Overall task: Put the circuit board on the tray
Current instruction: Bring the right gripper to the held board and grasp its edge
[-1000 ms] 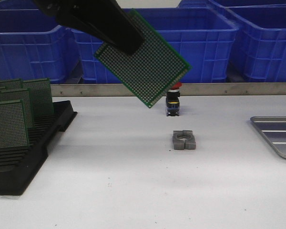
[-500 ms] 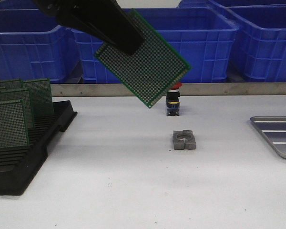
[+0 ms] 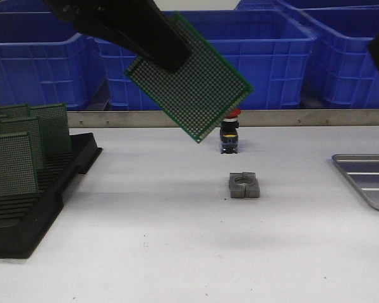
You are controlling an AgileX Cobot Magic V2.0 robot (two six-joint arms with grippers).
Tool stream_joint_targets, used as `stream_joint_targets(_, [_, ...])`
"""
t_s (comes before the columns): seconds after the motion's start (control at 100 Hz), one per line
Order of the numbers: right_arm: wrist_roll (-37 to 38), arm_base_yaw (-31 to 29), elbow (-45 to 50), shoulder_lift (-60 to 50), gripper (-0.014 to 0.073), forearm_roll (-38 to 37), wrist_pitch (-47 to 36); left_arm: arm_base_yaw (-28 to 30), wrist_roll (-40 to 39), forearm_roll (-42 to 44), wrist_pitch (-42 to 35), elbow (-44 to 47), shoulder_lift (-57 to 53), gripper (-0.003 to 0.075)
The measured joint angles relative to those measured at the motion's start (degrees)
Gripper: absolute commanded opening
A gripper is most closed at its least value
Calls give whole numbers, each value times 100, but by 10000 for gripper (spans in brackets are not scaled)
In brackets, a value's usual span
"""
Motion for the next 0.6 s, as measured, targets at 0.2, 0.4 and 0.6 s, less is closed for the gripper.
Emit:
stream_joint_targets(0.2, [-2080,872,-88,564,467,440,24,0,0,0,0,0,0,-20])
stream_joint_targets(0.4, [-2558,1597,-384,1150,467,785,-212,0,0,0,0,0,0,-20])
stream_joint_targets(0.6, [-2604,2011,-832,1898,449,886,-317,0,0,0,0,0,0,-20])
